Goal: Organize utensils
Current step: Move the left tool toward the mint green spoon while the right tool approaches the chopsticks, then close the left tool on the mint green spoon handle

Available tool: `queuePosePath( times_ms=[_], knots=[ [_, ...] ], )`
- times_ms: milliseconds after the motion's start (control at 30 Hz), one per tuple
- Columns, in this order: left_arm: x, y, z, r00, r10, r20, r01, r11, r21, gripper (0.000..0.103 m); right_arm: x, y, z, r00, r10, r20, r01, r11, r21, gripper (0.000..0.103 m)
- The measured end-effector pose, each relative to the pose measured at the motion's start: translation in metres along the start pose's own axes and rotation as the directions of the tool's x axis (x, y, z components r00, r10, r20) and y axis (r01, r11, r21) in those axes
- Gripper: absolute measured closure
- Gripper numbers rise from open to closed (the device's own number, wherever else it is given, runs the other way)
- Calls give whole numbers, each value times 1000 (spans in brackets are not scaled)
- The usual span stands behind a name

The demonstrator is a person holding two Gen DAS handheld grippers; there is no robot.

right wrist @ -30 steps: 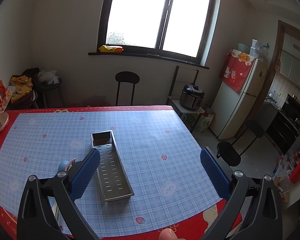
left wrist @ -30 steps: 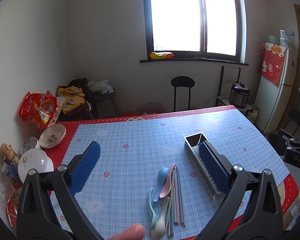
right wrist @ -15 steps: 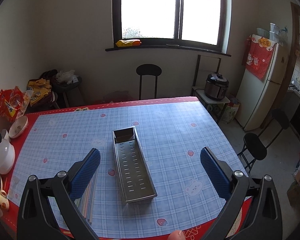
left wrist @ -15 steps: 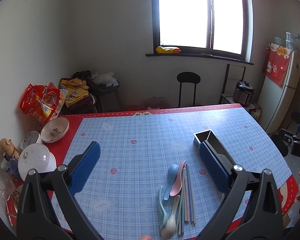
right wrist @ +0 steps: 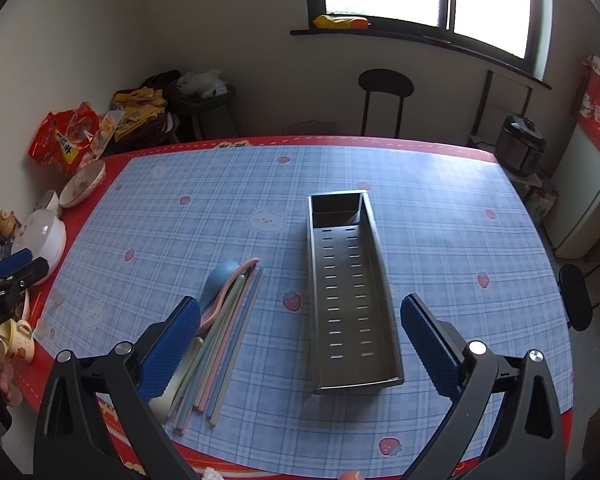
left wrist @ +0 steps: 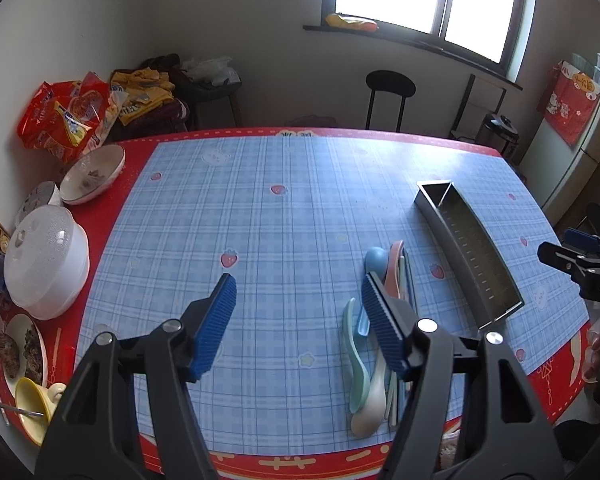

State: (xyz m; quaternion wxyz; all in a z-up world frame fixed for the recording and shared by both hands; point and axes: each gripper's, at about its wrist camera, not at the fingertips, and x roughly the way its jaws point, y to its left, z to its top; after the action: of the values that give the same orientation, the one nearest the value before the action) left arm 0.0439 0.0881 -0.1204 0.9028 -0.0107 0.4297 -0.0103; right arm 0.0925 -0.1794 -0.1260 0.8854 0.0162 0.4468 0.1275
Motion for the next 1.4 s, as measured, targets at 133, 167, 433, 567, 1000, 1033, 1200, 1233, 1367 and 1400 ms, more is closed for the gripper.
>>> queuePosePath(
  times_ms=[133, 167, 433, 567, 1000, 1033, 1200, 1233, 1367, 1400],
  knots=[
    [30, -7, -19, 996, -48, -70, 49, 999, 20, 48, 37, 21, -7, 991, 93, -98, -94, 996, -8, 23],
    [37, -9, -24, 995, -58, -83, 59, 998, 18, 49, 46, 26, -9, 984, 118, -130, -121, 993, -14, 31],
    [67, -11, -47, 984, -122, -129, 114, 991, -65, 59, 108, 52, -34, 937, 140, -320, -163, 986, -46, 96],
    [73, -3, -55, 983, -132, -130, 115, 984, -133, 60, 133, 52, -41, 926, 94, -366, -120, 991, -50, 96],
    [82, 13, -70, 978, -143, -151, 111, 973, -204, 60, 169, 54, -55, 900, -4, -436, -17, 999, -45, 95],
    [82, 12, -70, 978, -145, -152, 113, 973, -203, 60, 170, 53, -55, 901, -7, -434, -13, 999, -44, 95],
    [83, 9, -69, 977, -144, -157, 113, 975, -191, 60, 167, 51, -55, 902, -17, -431, 0, 999, -41, 94],
    [83, 9, -70, 977, -145, -158, 114, 975, -191, 60, 166, 50, -55, 902, -28, -430, 10, 999, -46, 94],
    [84, 9, -70, 975, -150, -162, 118, 975, -191, 60, 166, 44, -61, 898, -32, -439, 24, 999, -25, 94],
    [84, 8, -71, 974, -154, -165, 122, 974, -191, 60, 166, 44, -61, 899, -32, -438, 22, 999, -27, 93]
  ],
)
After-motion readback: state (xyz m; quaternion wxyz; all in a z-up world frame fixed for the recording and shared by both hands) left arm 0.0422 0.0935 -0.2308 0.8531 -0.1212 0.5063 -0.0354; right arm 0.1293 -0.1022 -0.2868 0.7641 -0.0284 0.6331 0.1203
